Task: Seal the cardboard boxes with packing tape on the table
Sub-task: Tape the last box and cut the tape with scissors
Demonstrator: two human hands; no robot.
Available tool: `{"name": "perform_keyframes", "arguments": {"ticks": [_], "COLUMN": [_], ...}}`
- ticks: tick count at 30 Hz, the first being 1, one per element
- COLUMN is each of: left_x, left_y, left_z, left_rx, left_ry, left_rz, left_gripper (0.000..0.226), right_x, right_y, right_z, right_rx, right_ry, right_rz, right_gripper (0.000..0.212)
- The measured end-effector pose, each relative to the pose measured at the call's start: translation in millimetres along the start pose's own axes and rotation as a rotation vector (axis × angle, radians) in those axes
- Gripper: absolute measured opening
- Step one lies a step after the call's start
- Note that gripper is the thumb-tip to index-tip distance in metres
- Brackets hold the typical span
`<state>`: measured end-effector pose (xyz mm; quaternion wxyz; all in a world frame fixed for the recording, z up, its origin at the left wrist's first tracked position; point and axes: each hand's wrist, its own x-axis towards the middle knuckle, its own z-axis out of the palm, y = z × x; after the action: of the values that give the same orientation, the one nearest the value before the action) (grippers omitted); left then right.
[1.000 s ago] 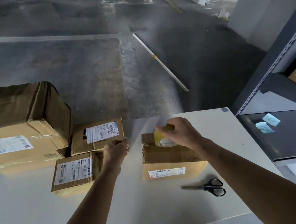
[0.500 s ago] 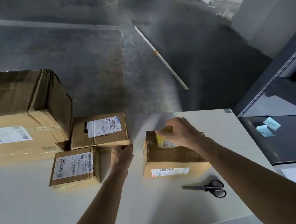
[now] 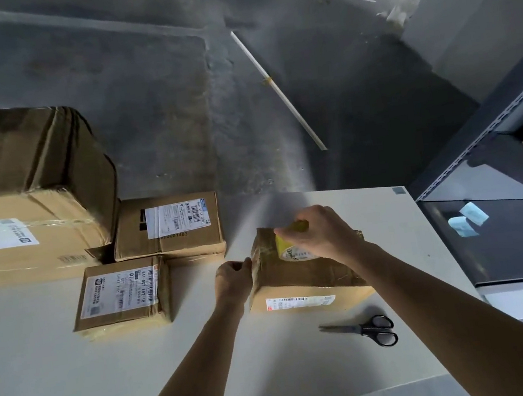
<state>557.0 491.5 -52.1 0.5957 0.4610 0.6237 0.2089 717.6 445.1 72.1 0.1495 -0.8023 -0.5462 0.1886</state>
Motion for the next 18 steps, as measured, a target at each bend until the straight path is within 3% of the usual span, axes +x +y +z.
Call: {"name": "perform_keyframes", "arguments": {"ticks": [7, 13, 18], "left_x": [-4.0, -4.0, 3.2], "left_y": [-1.2, -5.1, -7.7], "left_z": [6.0, 9.5, 12.1], "left_rx": [0.05, 0.1, 0.135], "left_ry": [0.016, 0.019, -0.028], "left_rz": [0.035, 0.094, 0.045], "left_gripper": [0.021, 0.02, 0.027], "right_x": [-0.1, -7.7, -6.5], "right_y": [12.2, 12.7, 12.5], "right_z": [6.9, 6.7, 10.2], "right_rx": [0.118, 0.201, 0.209], "right_ry": [0.01, -0.025, 0.01], "right_rz": [0.018, 0.041, 0.035], "right_gripper": [0.073, 0.044, 0.042]}}
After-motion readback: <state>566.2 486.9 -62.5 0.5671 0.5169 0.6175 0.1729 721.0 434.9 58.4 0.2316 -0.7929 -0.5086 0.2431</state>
